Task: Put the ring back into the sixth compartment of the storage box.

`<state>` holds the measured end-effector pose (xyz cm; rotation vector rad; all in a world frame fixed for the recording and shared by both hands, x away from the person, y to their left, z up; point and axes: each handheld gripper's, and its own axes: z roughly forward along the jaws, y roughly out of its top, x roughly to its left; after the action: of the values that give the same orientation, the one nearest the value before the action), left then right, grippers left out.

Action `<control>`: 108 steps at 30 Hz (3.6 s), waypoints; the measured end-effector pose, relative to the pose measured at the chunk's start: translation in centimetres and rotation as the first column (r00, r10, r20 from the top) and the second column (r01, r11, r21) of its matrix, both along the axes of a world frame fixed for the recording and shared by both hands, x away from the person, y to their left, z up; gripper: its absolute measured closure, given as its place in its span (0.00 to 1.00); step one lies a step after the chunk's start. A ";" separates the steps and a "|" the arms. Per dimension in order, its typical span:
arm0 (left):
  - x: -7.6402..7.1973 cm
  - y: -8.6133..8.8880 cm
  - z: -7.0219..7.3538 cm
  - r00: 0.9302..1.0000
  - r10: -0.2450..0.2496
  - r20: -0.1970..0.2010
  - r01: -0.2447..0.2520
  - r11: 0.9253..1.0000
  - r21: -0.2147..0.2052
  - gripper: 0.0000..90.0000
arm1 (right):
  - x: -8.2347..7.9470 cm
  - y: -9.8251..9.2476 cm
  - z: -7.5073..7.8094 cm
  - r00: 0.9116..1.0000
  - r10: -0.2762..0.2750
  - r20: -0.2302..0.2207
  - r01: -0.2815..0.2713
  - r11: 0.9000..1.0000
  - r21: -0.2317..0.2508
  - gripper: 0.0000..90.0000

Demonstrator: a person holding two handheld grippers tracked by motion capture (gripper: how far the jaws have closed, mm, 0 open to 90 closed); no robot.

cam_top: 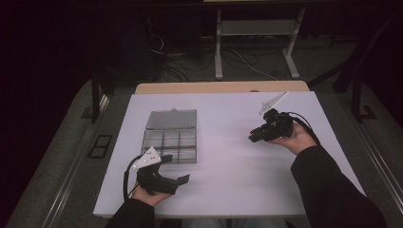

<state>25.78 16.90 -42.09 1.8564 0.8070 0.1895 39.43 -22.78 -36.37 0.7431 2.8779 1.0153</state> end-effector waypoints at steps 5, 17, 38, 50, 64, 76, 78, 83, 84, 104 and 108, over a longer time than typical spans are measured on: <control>0.0 0.0 0.0 1.000 0.000 0.001 0.000 1.000 -0.001 0.00 | 0.5 1.1 0.6 1.000 0.019 0.004 -0.019 1.000 0.003 0.78; 0.0 0.0 0.0 1.000 -0.003 0.002 0.003 1.000 -0.003 0.00 | 1.0 3.8 1.4 0.998 0.068 0.017 -0.068 0.998 0.004 0.78; 0.0 0.1 0.1 1.000 -0.001 0.000 0.001 1.000 -0.011 0.00 | 2.1 8.8 2.4 0.993 0.112 0.031 -0.112 0.994 0.000 0.78; 0.0 0.1 0.0 1.000 0.002 -0.001 -0.002 1.000 -0.013 0.00 | 2.6 11.9 2.2 0.991 0.131 0.025 -0.131 0.991 0.013 0.78; 0.0 0.1 0.0 1.000 -0.003 0.002 0.003 1.000 -0.010 0.00 | 3.0 14.4 1.4 0.991 0.131 0.022 -0.132 0.991 0.013 0.78; 0.0 0.1 0.1 1.000 -0.001 0.003 0.001 1.000 -0.018 0.00 | 3.4 16.2 0.3 0.990 0.138 0.013 -0.138 0.990 0.023 0.78; 0.0 0.1 0.1 1.000 -0.001 0.003 0.001 1.000 -0.016 0.00 | 3.4 16.5 0.1 0.990 0.138 0.012 -0.138 0.990 0.022 0.78; 0.0 0.1 0.1 1.000 -0.002 0.004 0.002 1.000 -0.015 0.00 | 3.5 17.3 -0.5 0.990 0.141 0.005 -0.141 0.990 0.021 0.78; 0.1 0.1 0.1 1.000 -0.002 0.003 0.002 1.000 -0.015 0.00 | 3.6 17.4 -0.6 0.990 0.140 0.005 -0.140 0.990 0.022 0.78; 0.1 -0.2 0.1 1.000 -0.011 0.002 0.011 1.000 -0.019 0.00 | 4.3 19.7 -2.9 0.992 0.129 -0.004 -0.129 0.991 0.037 0.77; 0.1 -0.2 0.1 1.000 -0.012 0.003 0.012 1.000 -0.016 0.00 | 4.5 20.2 -3.5 0.992 0.127 -0.007 -0.127 0.991 0.036 0.77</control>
<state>25.90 16.69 -42.04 1.8450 0.7930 0.1768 43.96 -2.62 -39.85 0.5731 2.9555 1.0802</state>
